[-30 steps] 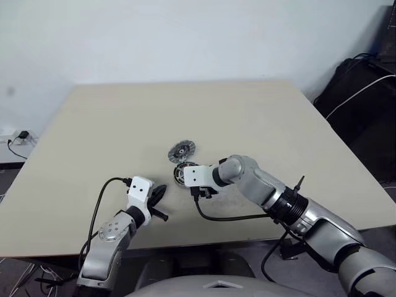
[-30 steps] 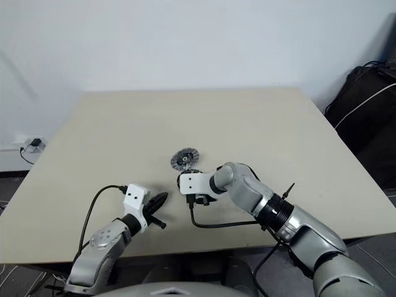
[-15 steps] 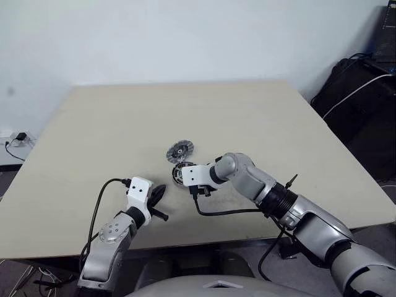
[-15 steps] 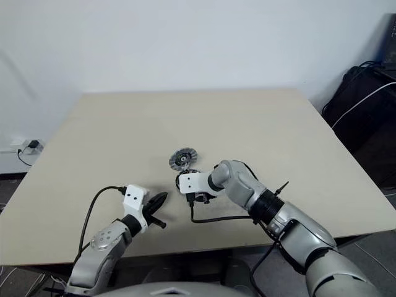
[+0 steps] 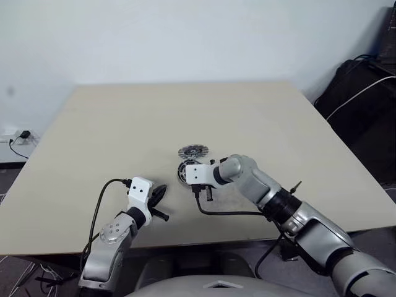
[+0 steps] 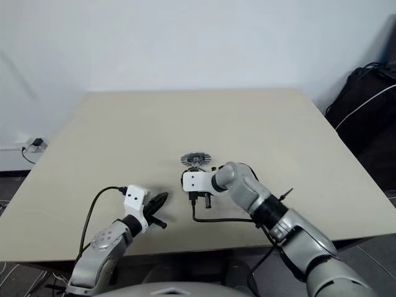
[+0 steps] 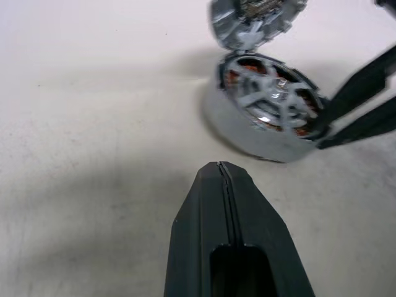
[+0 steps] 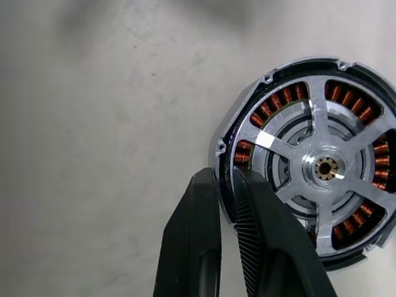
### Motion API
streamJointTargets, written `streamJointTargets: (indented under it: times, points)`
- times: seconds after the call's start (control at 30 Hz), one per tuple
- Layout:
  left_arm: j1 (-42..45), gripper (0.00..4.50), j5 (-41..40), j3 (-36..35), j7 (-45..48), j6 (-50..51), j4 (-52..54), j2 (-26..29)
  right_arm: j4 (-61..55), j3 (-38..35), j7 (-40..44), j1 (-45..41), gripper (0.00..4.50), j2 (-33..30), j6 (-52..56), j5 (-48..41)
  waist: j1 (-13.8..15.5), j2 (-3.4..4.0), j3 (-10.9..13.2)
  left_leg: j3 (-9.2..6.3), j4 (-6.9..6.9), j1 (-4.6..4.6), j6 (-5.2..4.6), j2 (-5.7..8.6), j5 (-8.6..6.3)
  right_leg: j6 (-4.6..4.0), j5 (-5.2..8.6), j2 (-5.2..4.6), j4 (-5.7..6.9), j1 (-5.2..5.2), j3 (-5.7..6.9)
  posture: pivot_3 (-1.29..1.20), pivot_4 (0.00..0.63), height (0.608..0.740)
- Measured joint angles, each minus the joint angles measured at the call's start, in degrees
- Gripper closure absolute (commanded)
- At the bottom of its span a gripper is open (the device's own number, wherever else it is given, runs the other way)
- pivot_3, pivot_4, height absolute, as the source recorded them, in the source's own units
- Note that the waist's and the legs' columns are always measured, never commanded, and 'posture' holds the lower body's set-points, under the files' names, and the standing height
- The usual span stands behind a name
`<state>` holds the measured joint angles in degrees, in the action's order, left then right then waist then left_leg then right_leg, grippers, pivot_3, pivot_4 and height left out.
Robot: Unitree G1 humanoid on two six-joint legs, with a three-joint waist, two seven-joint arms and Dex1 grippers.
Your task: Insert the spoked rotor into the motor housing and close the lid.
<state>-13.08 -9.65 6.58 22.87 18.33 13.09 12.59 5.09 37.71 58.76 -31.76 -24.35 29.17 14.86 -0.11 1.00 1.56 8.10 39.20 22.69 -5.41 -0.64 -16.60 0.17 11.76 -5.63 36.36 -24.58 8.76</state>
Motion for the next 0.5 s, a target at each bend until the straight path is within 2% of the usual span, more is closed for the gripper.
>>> streamJointTargets:
  times: [0.13, 0.3, 0.4, 0.5]
  points:
    - [0.36, 4.5, 0.0, 0.68, 0.23, -0.02, -0.71, -0.1, -11.09, -3.87, 1.56, 6.9, 4.4, -4.99, 6.74, -3.51, 0.27, -0.01, 0.01, -0.02, -0.02, 0.02, -0.16, 0.0, -0.1, -0.25, -0.09, -0.01, -0.12, 0.0, 0.06, 0.0, 0.0, 0.74]
    - [0.5, 4.5, -0.01, 0.83, 0.67, -0.09, -1.69, -0.1, -21.28, -7.44, 0.65, 13.96, 4.4, -7.81, 15.29, -6.81, 0.44, -0.03, 0.05, -0.03, -0.02, 0.02, -0.19, -0.02, -0.13, -0.03, 0.05, -0.02, -0.19, 0.02, 0.11, 0.0, 0.0, 0.74]
    - [0.53, 4.5, -0.01, 0.84, 0.98, -0.13, -1.8, -0.11, -25.84, -9.62, -2.79, 17.31, 4.4, -5.03, 23.16, -8.91, 0.46, -0.09, 0.08, -0.03, -0.01, 0.01, -0.21, -0.03, -0.13, -0.02, 0.05, -0.03, -0.19, 0.03, 0.1, 0.0, 0.0, 0.74]
    - [0.95, 4.5, -0.01, 0.9, 1.28, -0.13, -1.97, -0.06, -26.59, -12.96, -10.25, 18.14, 4.4, 4.06, 33.93, -9.77, 0.31, -0.12, 0.1, -0.03, -0.02, 0.01, -0.14, -0.06, -0.1, -0.02, 0.04, -0.01, -0.15, 0.01, 0.1, 0.0, 0.0, 0.74]
